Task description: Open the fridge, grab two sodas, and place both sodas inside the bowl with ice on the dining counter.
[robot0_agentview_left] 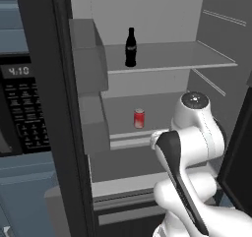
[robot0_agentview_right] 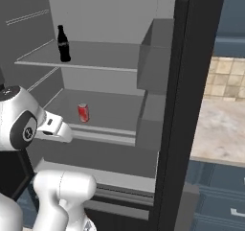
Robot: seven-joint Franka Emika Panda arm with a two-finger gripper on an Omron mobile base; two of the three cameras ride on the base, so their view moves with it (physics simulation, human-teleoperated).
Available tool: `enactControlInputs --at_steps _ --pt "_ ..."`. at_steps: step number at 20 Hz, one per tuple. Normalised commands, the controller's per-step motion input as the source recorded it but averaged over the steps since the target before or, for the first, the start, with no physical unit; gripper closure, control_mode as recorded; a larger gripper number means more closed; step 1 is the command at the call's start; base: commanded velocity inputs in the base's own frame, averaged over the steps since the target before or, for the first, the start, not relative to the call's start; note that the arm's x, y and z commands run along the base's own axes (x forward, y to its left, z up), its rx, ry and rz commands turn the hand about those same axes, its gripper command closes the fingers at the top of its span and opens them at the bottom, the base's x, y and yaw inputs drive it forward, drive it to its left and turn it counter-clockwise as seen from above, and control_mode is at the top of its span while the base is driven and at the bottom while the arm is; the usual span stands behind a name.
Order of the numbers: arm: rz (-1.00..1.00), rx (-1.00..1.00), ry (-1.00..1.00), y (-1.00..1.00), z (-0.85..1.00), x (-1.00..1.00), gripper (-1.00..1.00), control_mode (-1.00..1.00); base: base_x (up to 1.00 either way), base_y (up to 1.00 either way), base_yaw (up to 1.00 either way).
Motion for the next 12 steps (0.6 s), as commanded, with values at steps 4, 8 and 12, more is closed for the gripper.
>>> enactControlInputs --at_steps 4,8,12 --pt "0.00 0.00 0.00 0.00 0.00 0.00 -1.00 1.00 0.39 0.35 -0.10" --pt "0.00 0.00 0.00 0.00 0.00 0.00 -1.00 1.00 0.24 0.06 -0.02" --pt "0.10 0.09 -0.43 0.00 -0.59 0.00 -1.00 -1.00 0.00 0.00 0.00"
